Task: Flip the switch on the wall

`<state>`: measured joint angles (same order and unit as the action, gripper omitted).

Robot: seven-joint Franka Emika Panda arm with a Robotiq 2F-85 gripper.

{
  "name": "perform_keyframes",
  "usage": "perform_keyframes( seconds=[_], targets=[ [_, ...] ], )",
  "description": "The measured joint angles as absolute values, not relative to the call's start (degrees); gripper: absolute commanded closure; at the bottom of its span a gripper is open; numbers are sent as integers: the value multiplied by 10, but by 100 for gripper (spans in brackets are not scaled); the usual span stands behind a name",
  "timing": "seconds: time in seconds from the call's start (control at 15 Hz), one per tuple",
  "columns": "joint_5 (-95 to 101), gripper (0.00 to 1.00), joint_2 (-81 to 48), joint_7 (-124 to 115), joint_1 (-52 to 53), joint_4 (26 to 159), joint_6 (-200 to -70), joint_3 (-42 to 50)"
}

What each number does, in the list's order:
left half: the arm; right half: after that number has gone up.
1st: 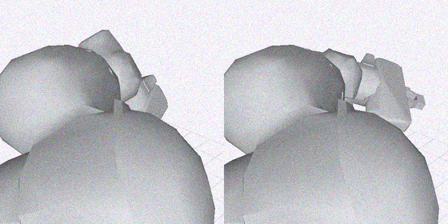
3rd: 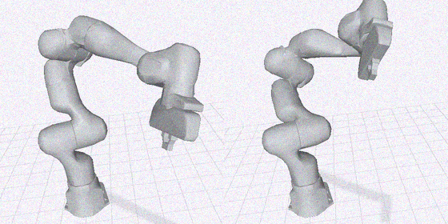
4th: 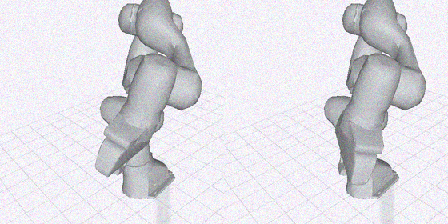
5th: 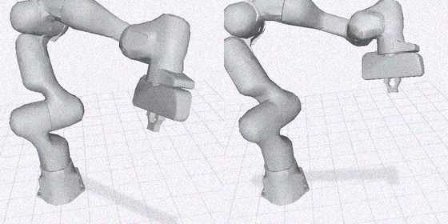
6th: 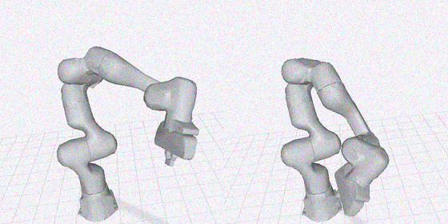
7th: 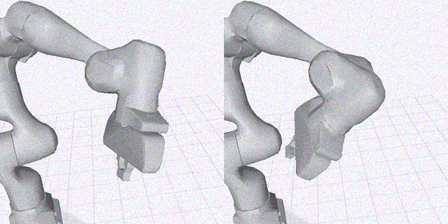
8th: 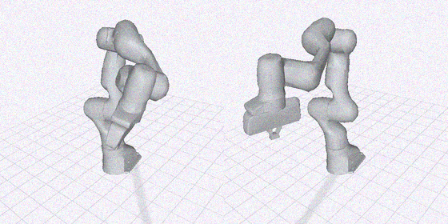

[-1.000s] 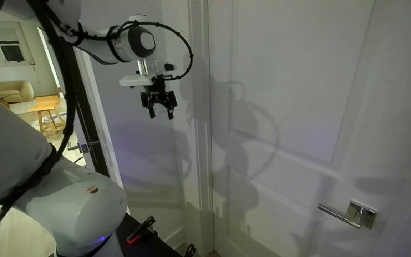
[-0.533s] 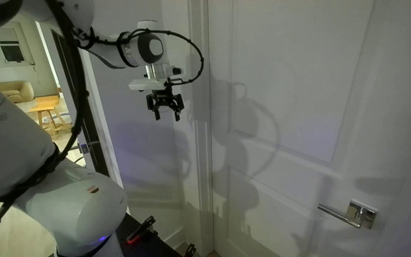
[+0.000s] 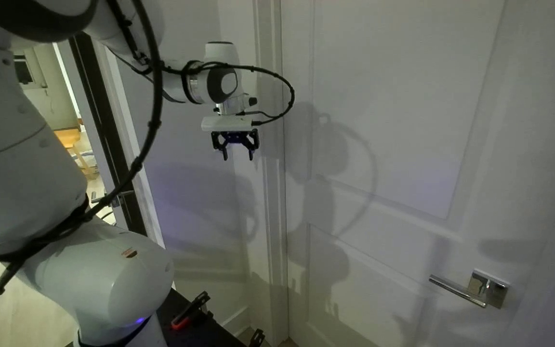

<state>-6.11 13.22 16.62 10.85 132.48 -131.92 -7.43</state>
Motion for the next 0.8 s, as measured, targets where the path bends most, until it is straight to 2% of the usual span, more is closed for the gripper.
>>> perform_keyframes(
  seconds=[0.33,0.53,0.8],
  targets=[
    [-90,81,54,260,133,1257,-1349,-78],
    [-89,100,15,296,133,1220,-1366,-85],
    [-89,100,-26,326,132,1189,-1413,-91]
  ],
)
